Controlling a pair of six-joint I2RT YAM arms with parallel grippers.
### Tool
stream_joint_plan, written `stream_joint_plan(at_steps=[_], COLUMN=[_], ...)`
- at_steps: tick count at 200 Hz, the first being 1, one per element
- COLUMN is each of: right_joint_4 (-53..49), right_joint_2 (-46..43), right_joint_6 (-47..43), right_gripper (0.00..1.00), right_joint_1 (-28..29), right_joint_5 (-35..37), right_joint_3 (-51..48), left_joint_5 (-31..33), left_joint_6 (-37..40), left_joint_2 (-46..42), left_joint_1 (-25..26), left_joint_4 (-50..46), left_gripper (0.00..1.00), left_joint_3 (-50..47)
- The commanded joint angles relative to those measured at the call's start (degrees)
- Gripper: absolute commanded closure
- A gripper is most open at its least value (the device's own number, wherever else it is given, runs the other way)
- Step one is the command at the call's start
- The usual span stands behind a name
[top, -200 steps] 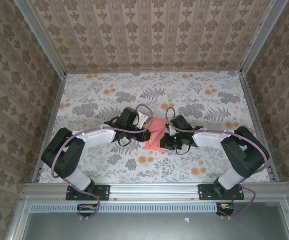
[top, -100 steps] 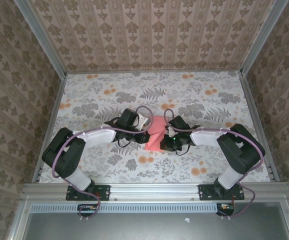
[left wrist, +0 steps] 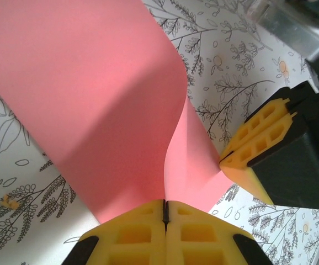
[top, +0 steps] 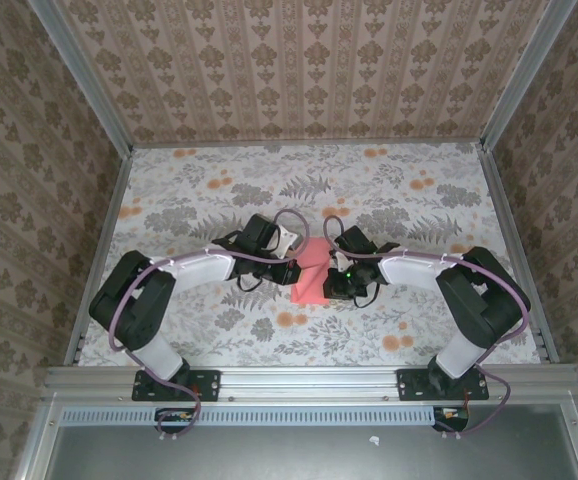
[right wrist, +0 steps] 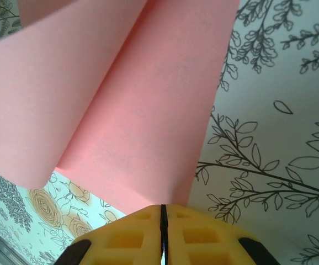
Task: Fold a paper plane with a square sheet of paper (fold left side to right side)
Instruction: Fold the triangle a second time at the center of the table.
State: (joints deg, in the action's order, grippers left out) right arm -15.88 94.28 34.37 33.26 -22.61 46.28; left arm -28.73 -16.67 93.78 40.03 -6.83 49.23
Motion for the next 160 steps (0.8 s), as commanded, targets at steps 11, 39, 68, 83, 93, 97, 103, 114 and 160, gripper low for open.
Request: stream_joint_plan(at_steps=[11,39,68,83,93,97,103,114,160], right_joint_4=[-3.2,-3.7,-3.8,-3.3,-1.1,-0.2,0.6,1.5,5.8], right_joint_2=[1.4,2.0,2.8,2.4,1.0,0.4,-0.7,-2.0,-1.0], right_joint_6=[-1.9,-2.0,-1.9,-1.7,-0.8,-0.3,0.1,0.6,3.4], right_gripper=[0.9,0.9,0.9,0.9,0.9,0.9,0.9,0.9,0.9], right_joint_1=[-0.3,-0.3,-0.3,-0.3,-0.3,-0.4,-0.4,-0.4,1.0], right_joint_5=[1.3,1.4,1.5,1.5,0.8,0.5,-0.1,-0.8,-4.0], right_joint_3=[1.8,1.7,1.6,1.4,0.6,0.3,-0.1,-0.1,-1.5], left_joint_5=[-0.4,-0.3,-0.5,-0.7,-0.9,-0.9,-0.9,-1.1,-1.4], left_joint_6=[2.0,2.1,2.4,2.4,2.4,2.4,2.4,2.4,2.3], left_joint_2=[1.2,1.4,1.6,1.7,1.6,1.6,1.6,1.6,1.6], left_joint_1=[-0.5,-0.7,-0.9,-0.9,-0.9,-0.8,-0.8,-0.8,-0.8], left_joint_4=[-1.4,-1.3,-1.5,-1.5,-1.5,-1.5,-1.7,-1.5,-1.3], left_gripper=[0.98,0.98,0.98,0.98,0.98,0.98,0.98,0.98,0.98], left_joint_3=[2.0,2.5,2.8,2.8,2.8,2.7,2.7,2.8,2.8])
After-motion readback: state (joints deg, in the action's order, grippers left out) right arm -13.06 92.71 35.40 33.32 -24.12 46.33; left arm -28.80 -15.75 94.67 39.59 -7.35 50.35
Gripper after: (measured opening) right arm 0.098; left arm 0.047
